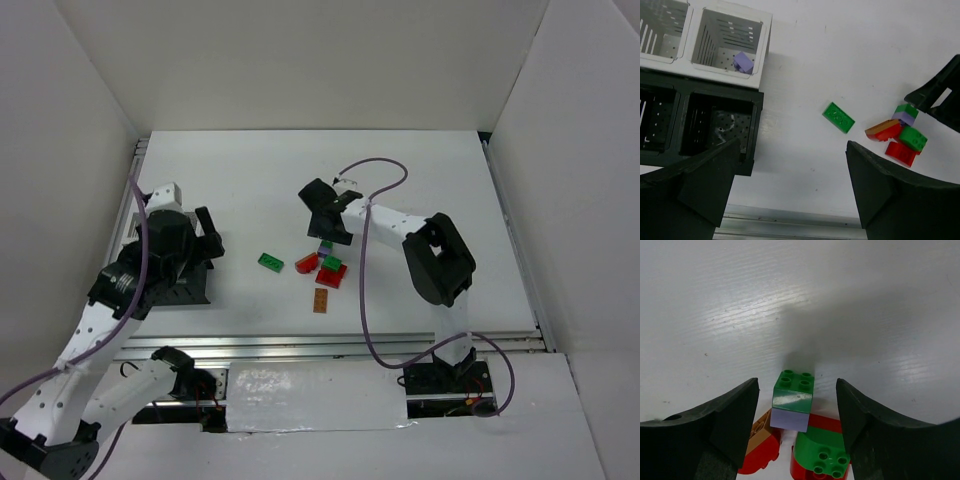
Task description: Sort the legos into containers by color
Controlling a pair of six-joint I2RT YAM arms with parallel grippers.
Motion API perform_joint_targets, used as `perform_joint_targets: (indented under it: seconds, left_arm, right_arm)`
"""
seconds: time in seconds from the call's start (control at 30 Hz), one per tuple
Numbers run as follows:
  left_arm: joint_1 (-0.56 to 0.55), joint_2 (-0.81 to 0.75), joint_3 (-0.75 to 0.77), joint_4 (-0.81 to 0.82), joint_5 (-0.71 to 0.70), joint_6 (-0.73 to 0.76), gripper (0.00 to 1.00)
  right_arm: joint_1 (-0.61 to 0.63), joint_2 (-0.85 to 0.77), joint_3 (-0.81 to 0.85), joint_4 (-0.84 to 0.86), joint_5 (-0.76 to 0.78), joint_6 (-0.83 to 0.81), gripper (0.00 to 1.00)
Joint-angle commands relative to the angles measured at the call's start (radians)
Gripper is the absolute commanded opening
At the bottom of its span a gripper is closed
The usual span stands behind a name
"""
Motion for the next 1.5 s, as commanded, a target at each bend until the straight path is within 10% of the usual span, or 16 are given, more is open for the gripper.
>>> perform_joint_targets:
  seconds: [0.0,0.57,0.67,0.77,0.97,1.2,1.47]
  left_arm:
    - [-0.003,-0.052,-0.078,0.020,0.037,0.079,1.00]
    - [0.006,-0.031,-0.114,0.058,0.082,0.093,1.00]
    - [0.006,-0.022,-0.109,0.056,0.083,0.093,1.00]
    - [0.010,-0.020,-0.111,0.059,0.087,0.096,1.00]
    - [0.036,-0.051,-0.125,0.122,0.261,0.104,1.00]
    - [0.012,-0.111,-0.318,0.634,0.681,-0.110,0.99]
    - [-0.151,0.104,-0.386,1.162,0.686,-0.223,1.00]
  right_arm:
    - [0.010,0.011,0.041,-0.013,0.014,0.045,0.70]
    - [0.026,0.071,0.021,0.007,0.010,0.065,0.48]
    - [0.024,0.077,0.033,0.000,0.011,0.065,0.36]
    - [0.024,0.066,0.042,-0.007,0.043,0.072,0.01]
    - [0.010,-0.029,0.189,-0.103,0.149,0.094,0.00]
    - [0.056,-0.400,-0.161,0.160,0.069,0.279,0.00]
    - [0.217,-0.583,-0.159,0.031,0.256,0.493,0.00]
